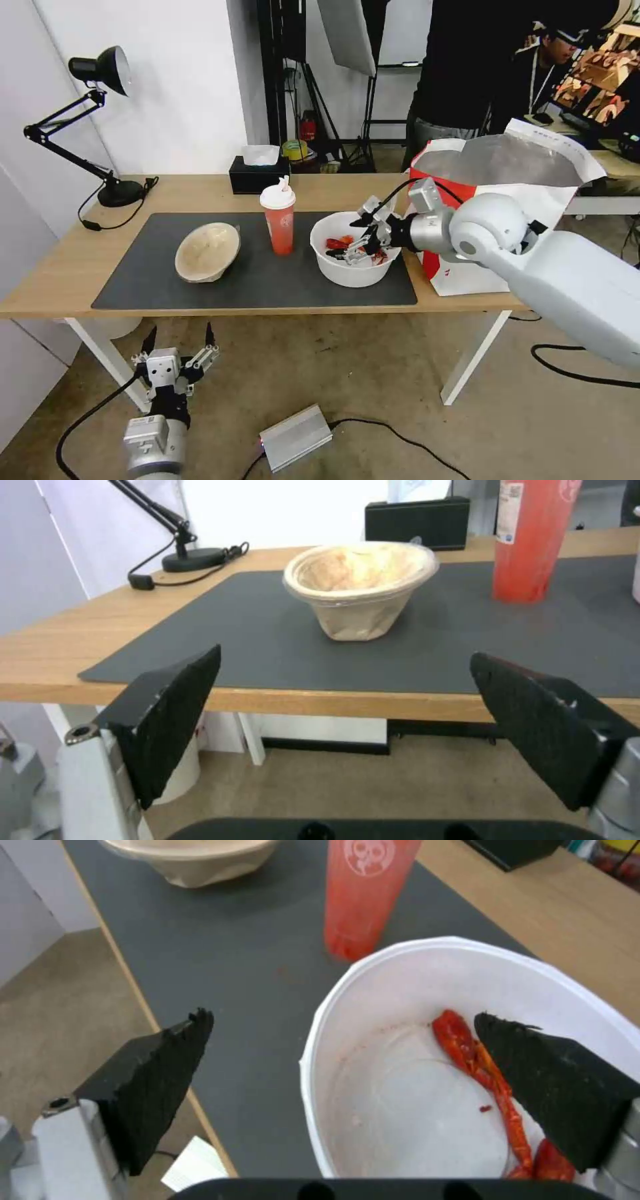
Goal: Pick up the trash from the table and place it into the takeout bag.
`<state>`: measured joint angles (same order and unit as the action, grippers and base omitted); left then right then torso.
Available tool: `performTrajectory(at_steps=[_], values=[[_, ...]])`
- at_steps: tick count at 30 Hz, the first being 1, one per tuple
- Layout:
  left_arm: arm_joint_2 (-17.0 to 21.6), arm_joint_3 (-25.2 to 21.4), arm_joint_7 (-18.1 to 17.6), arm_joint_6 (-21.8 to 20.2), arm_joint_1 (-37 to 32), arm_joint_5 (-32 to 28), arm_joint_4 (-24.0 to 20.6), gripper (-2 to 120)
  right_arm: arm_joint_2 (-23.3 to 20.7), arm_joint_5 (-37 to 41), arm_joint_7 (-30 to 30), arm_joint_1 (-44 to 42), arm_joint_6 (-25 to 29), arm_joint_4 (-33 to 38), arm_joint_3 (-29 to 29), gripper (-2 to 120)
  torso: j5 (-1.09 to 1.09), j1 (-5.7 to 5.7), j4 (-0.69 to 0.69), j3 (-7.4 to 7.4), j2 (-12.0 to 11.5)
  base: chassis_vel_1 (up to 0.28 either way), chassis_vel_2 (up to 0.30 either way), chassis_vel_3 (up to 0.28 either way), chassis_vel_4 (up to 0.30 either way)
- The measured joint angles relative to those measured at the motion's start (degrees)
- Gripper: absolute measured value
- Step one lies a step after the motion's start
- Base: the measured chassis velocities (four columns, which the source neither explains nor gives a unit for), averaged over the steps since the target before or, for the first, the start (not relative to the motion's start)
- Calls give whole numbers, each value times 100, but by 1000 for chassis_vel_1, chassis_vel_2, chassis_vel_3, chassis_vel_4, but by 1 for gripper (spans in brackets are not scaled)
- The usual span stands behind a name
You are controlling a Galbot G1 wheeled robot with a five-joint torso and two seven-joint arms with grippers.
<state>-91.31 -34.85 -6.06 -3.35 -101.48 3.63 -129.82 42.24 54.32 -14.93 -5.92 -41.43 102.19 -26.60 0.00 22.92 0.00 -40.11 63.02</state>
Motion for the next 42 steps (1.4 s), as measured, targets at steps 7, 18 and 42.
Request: performTrajectory(at_steps=[7,18,42], values=[[0,-9,-1,-5,17,-6,-4,100,171,-5,200,37,0,-173,-211,100,0,0,0,0,0,0,0,0,0],[1,-25,-1,-7,54,-70,10,100,391,6,494,-3,0,-329,-376,100,0,0,0,0,1,0,0,0,0],[7,-44,1,-12,51,-117,-1,100,566,178,1286,-34,-7,-513,-712,100,0,0,0,0,1,0,0,0,0]])
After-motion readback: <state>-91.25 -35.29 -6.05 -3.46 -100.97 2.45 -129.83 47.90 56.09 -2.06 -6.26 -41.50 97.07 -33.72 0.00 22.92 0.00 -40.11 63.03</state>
